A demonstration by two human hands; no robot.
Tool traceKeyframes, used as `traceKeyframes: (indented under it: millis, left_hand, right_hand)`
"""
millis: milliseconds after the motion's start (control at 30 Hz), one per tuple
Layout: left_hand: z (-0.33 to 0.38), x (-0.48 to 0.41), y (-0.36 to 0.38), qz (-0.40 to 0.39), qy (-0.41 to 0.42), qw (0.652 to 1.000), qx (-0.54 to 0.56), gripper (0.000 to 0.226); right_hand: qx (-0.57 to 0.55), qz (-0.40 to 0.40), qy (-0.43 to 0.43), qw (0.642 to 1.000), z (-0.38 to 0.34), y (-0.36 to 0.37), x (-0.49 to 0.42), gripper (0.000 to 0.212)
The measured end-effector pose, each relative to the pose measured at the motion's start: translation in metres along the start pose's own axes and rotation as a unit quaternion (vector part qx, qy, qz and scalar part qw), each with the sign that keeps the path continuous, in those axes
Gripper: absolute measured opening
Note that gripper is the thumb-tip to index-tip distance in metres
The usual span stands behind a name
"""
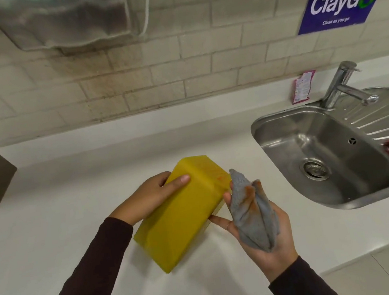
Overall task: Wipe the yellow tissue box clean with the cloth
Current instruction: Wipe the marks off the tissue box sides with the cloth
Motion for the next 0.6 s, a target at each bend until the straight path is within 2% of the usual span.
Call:
traceKeyframes:
  millis: [67, 100, 167, 233, 367, 400, 467, 533, 600]
  left_hand:
    - [0.004, 0.011, 0.003, 0.005, 0.037, 0.998, 0.049, 0.055]
    - [0.003, 0.016, 0.004, 0.013, 0.053, 0.996, 0.067, 0.063]
    - [-0.004, 0.023, 0.006, 0.041, 0.078, 0.991, 0.105, 0.08]
    - [-0.011, 0.028, 0.005, 0.085, 0.092, 0.983, 0.133, 0.086]
    - [-0.021, 0.036, 0.006, 0.149, 0.118, 0.969, 0.158, 0.067]
    - [-0.023, 0.037, 0.007, 0.155, 0.118, 0.968, 0.159, 0.06]
    - [-0.026, 0.04, 0.009, 0.163, 0.121, 0.966, 0.161, 0.051]
    - [-0.026, 0.042, 0.011, 0.168, 0.133, 0.963, 0.162, 0.045]
    - [-0.023, 0.043, 0.014, 0.167, 0.146, 0.963, 0.155, 0.043]
  right_hand:
    - [0.023, -0.035, 0.035, 0.998, 0.006, 0.014, -0.001, 0.038]
    - [0.035, -0.031, 0.043, 0.998, 0.008, 0.018, -0.002, 0.035]
    - [0.03, -0.017, 0.065, 0.997, 0.014, 0.023, -0.003, 0.036]
    - [0.012, -0.025, 0.094, 0.995, 0.021, 0.023, -0.001, 0.043]
    - [0.08, -0.016, 0.166, 0.983, 0.023, 0.023, 0.011, 0.046]
    - [0.111, 0.013, 0.173, 0.978, 0.016, 0.019, 0.015, 0.049]
    - [0.201, 0.094, 0.148, 0.964, -0.015, 0.011, 0.022, 0.05]
    - [0.262, 0.093, 0.108, 0.955, -0.04, 0.023, 0.012, 0.032]
    - [0.318, 0.08, 0.077, 0.942, -0.053, 0.032, -0.005, 0.023]
Point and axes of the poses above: each hand's wrist, its own x-axis away from the middle knuckle, its own y-axis out of the palm, z = x × y, the point moved 9 cm from there along -x, towards the middle knuckle, and after that the axes turned 15 degrees about -z, right-handed, at the moved point
